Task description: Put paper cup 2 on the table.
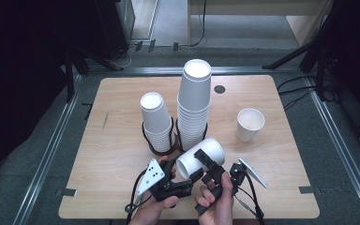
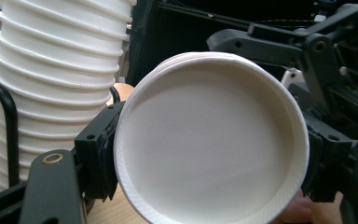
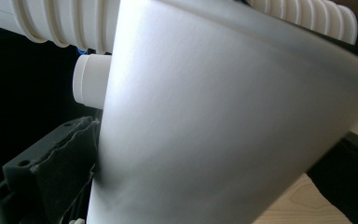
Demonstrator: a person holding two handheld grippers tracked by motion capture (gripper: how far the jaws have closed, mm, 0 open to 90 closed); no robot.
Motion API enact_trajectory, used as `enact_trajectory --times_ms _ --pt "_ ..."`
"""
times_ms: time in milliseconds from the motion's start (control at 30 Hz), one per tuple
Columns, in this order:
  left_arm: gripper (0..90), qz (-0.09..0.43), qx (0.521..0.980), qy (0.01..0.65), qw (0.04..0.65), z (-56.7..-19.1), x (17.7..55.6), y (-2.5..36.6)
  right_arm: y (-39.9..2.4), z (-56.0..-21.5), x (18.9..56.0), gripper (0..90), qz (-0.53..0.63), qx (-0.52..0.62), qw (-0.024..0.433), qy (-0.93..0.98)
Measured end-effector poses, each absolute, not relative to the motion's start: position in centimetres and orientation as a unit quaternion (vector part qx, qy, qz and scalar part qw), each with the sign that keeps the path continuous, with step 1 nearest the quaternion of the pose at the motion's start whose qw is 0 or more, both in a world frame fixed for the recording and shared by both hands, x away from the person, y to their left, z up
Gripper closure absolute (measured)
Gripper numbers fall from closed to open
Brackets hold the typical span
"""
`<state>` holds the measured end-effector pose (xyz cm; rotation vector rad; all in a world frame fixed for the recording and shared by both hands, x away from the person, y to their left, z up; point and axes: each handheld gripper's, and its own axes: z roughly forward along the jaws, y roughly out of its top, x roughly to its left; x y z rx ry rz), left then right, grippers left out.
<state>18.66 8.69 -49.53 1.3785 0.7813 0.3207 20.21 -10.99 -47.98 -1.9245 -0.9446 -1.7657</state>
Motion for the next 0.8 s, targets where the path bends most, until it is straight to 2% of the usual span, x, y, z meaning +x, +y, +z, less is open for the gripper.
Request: enact_trajectory --times_ms 133,267,400,733,800 --pt "22.8 0.143 0.616 0.348 0.692 -49.58 18.61 8.56 -10.96 -48.20 20.45 0.0 -0.630 -0.678 0.193 -0.327" --pt "22.8 0.140 0.616 0.347 0.693 -49.58 18.64 8.64 -11.07 -48.47 20.56 8.3 -0.638 -0.672 0.215 -0.308" --pt "22.6 0.135 0.618 0.348 0.692 -49.70 18.72 8.68 -11.06 -48.69 20.50 12.1 -0.644 -0.665 0.225 -0.302" --pt "21.2 0.112 0.621 0.348 0.693 -49.59 18.70 9.05 -10.99 -48.49 20.06 15.1 -0.663 -0.649 0.193 -0.321" --pt "16.4 0.111 0.628 0.348 0.687 -49.61 18.80 9.11 -11.07 -48.39 20.02 15.2 -0.669 -0.643 0.176 -0.327"
